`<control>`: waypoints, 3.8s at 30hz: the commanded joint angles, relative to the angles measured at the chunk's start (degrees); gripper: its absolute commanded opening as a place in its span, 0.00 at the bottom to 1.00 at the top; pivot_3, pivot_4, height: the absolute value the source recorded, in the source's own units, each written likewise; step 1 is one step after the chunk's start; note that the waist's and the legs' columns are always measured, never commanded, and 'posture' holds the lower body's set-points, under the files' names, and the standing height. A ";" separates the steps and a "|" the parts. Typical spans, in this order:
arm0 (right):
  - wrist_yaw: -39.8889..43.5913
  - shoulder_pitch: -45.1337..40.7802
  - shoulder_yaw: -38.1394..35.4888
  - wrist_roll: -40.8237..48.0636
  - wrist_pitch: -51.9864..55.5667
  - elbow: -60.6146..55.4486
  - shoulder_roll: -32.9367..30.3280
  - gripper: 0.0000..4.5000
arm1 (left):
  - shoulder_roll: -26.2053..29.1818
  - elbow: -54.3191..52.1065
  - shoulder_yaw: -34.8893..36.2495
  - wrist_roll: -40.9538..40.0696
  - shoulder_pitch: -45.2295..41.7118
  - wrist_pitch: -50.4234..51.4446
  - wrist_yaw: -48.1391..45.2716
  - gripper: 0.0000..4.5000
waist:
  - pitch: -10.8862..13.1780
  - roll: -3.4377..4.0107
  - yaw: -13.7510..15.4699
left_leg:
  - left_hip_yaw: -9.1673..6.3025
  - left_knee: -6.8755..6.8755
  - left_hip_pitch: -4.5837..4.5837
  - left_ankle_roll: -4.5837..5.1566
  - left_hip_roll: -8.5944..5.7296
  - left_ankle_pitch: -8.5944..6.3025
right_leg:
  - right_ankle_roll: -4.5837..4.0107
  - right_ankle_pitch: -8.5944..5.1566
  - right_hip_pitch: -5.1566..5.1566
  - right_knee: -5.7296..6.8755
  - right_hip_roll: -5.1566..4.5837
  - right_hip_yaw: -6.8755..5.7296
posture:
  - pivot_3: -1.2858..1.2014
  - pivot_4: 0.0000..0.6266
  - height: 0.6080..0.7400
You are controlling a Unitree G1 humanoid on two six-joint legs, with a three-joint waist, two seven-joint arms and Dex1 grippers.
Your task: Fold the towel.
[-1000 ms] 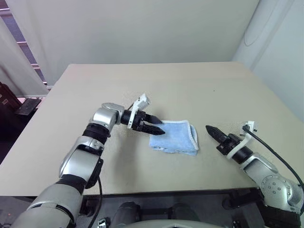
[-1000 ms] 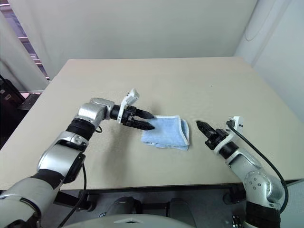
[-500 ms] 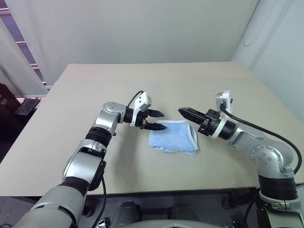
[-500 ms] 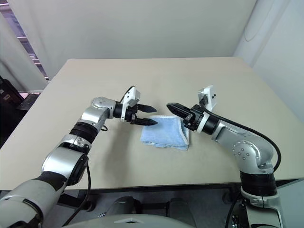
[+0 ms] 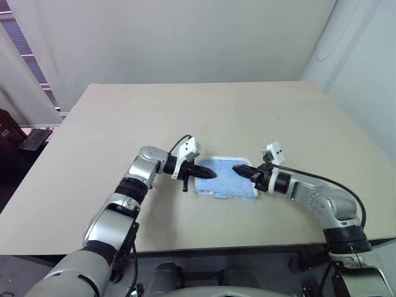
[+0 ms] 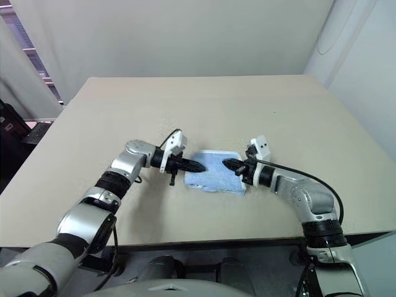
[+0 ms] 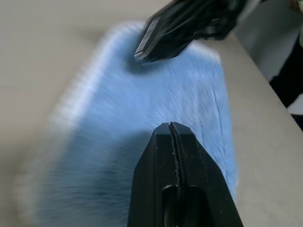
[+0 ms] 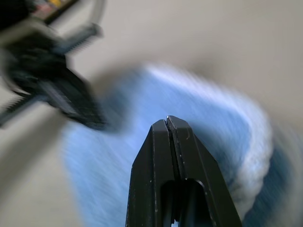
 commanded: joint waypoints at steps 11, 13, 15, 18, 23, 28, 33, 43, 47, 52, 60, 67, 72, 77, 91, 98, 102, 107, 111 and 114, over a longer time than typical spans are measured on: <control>1.49 4.98 -0.67 -5.73 -5.28 1.48 1.71 0.00 | -4.77 9.54 2.44 1.15 -3.38 -2.30 1.44 0.01 | -0.17 -0.12 0.03 | -0.01 0.02 0.27 -0.01 -0.02 -0.01 | -0.09 -0.05 0.31 -0.02 -0.04 -0.03 | 0.52 0.00 1.00; 2.49 5.53 -3.00 -3.15 -4.89 -1.31 1.72 0.00 | -3.76 9.13 3.37 0.69 -3.82 -1.27 0.61 0.01 | -0.17 -0.12 -0.02 | -0.01 0.02 0.24 -0.01 -0.02 -0.01 | -0.09 -0.05 0.28 -0.02 -0.06 -0.03 | 0.52 0.00 1.00; 2.03 5.62 -5.56 -1.13 -3.84 -2.87 1.79 0.00 | -2.47 8.33 4.31 0.30 -4.25 -0.28 -0.46 0.01 | -0.17 -0.12 -0.08 | -0.02 0.02 0.19 -0.01 0.00 -0.01 | -0.09 -0.05 0.22 -0.01 -0.07 -0.02 | 0.52 0.00 1.00; 1.88 6.04 -8.96 1.93 -2.10 -4.98 1.61 0.13 | -0.72 7.03 6.37 -1.42 -5.06 1.83 -1.41 0.00 | -0.15 -0.10 -0.17 | -0.03 0.01 0.10 -0.01 0.03 -0.01 | -0.09 -0.04 0.10 0.00 -0.07 -0.02 | 0.52 0.00 1.00; 1.25 7.96 -14.33 7.44 3.43 -8.14 0.86 0.53 | 3.48 1.26 7.88 -3.38 -4.15 5.43 -5.28 0.36 | -0.15 -0.10 -0.15 | -0.06 -0.02 0.07 -0.01 0.04 -0.01 | -0.09 -0.05 0.08 -0.01 -0.10 -0.01 | 0.52 0.00 1.00; -1.27 5.06 -19.14 12.31 15.17 -1.00 -1.65 0.94 | 7.43 -2.20 9.17 -3.93 -3.12 8.63 -3.12 0.78 | -0.14 -0.08 -0.16 | -0.05 -0.03 0.07 -0.02 0.03 -0.01 | -0.12 -0.04 0.09 -0.02 -0.22 0.01 | 0.52 0.00 1.00; 0.97 -1.53 -20.52 16.82 29.14 8.21 -5.84 1.00 | 10.47 -4.37 9.25 -4.01 -0.86 10.85 -2.93 0.94 | -0.13 -0.05 -0.45 | 0.00 -0.06 0.07 -0.02 0.03 -0.01 | -0.20 -0.01 0.01 -0.01 -0.29 0.05 | 0.52 0.00 1.00; 11.57 -15.69 -8.40 7.77 32.54 31.14 -9.84 1.00 | 12.77 -12.09 9.08 -4.89 4.73 14.70 -1.41 0.94 | -0.12 -0.01 -0.47 | 0.08 -0.17 -0.05 -0.04 0.02 -0.03 | -0.22 0.00 -0.17 -0.06 -0.42 0.08 | 0.52 0.00 1.00; 15.12 -18.83 -5.03 5.38 32.93 35.53 -7.17 1.00 | 13.36 -15.11 9.36 -5.31 6.45 16.41 -0.47 0.94 | -0.16 -0.06 -1.46 | 0.10 -0.19 -0.02 -0.07 0.02 -0.04 | -0.28 0.04 -0.20 -0.04 -0.46 0.08 | 0.52 0.00 1.00; 18.35 -20.79 -3.34 4.64 34.04 34.99 -3.88 1.00 | 14.20 -18.41 9.22 -6.17 8.53 18.48 0.42 0.94 | -0.19 -0.06 -2.89 | 0.10 -0.28 0.04 -0.21 0.02 -0.12 | -0.33 0.09 -0.22 0.00 -0.51 0.03 | 0.52 0.00 1.00; 19.07 -20.26 -1.59 4.25 35.56 32.07 1.05 1.00 | 14.20 -19.83 8.73 -6.58 9.24 19.55 1.44 0.94 | -0.20 -0.06 -3.37 | 0.11 -0.65 0.05 -0.14 0.00 -0.03 | -0.16 0.19 -0.48 0.08 -0.53 0.02 | 0.52 0.00 1.00; 17.49 -19.50 -1.06 2.82 35.52 32.83 5.53 1.00 | 14.05 -18.63 8.33 -6.14 8.48 18.59 1.75 0.94 | -0.30 -0.13 -3.59 | 0.12 -0.94 0.22 -0.15 0.00 -0.02 | -0.19 0.23 -0.56 0.12 -0.52 0.01 | 0.52 0.00 1.00; 15.23 -20.79 -2.87 1.20 34.74 35.65 8.25 0.92 | 13.86 -18.69 8.09 -6.05 8.38 18.41 1.96 0.95 | -0.32 -0.16 -4.32 | 0.12 -1.01 0.52 -0.16 0.01 -0.02 | -0.31 0.28 -0.50 0.24 -0.52 -0.01 | 0.52 0.00 1.00; 14.39 -21.08 -4.73 0.36 34.28 37.70 9.58 0.57 | 13.90 -18.51 8.06 -6.20 8.26 18.43 2.21 0.95 | -0.32 -0.16 -5.07 | 0.12 -1.05 0.73 -0.24 0.01 -0.07 | -0.34 0.29 -0.46 0.48 -0.51 -0.02 | 0.52 0.00 1.00; 11.36 -19.66 -16.30 4.97 37.18 30.59 8.32 0.01 | 13.67 -14.34 8.36 -6.30 5.47 17.64 2.72 0.95 | -0.51 -0.46 -4.49 | 0.13 -1.03 0.99 -0.32 -0.04 -0.12 | -0.82 0.35 -0.21 0.28 -0.83 -0.41 | 0.52 0.00 1.00; 0.35 -17.94 -37.54 15.44 42.64 15.17 9.73 0.01 | 13.48 -10.11 8.84 -6.36 2.81 16.63 2.51 0.95 | -0.37 -0.17 -2.53 | 0.16 -0.98 0.11 -0.14 -0.04 0.02 | -0.45 0.49 -0.94 0.31 -0.83 -0.41 | 0.52 0.00 1.00; -11.28 -19.52 -51.04 19.05 38.02 11.68 11.25 0.01 | 13.01 -8.66 8.70 -6.34 2.08 15.95 2.30 0.95 | -0.36 -0.15 -1.74 | 0.16 -1.01 -0.02 -0.14 -0.03 0.02 | -0.39 0.47 -1.04 0.16 -0.83 -0.42 | 0.52 0.00 1.00; -26.79 -22.70 -63.99 20.88 23.82 16.21 8.50 0.01 | 11.97 -6.37 8.18 -5.90 0.83 14.65 2.10 0.95 | -0.24 0.04 -1.37 | 0.40 -1.03 -0.11 -0.16 -0.07 0.01 | -0.43 0.46 -0.97 -0.18 -0.98 -0.40 | 0.52 0.00 1.00; -29.41 -19.62 -63.94 14.98 8.15 20.67 4.56 0.01 | 11.10 -5.39 8.07 -5.77 -0.37 14.33 1.92 0.95 | -0.24 0.04 -1.44 | 0.62 -1.05 -0.10 -0.13 -0.07 0.01 | -0.49 0.42 -0.87 -0.42 -1.03 -0.35 | 0.52 0.00 1.00; -34.31 -18.36 -62.97 12.36 1.56 25.33 4.05 0.01 | 11.09 -5.24 7.82 -5.45 -0.25 13.81 1.68 0.95 | -0.24 0.04 -1.92 | 0.78 -1.07 -0.08 -0.04 -0.05 0.00 | -0.29 0.49 -0.89 -0.42 -0.95 -0.25 | 0.52 0.00 1.00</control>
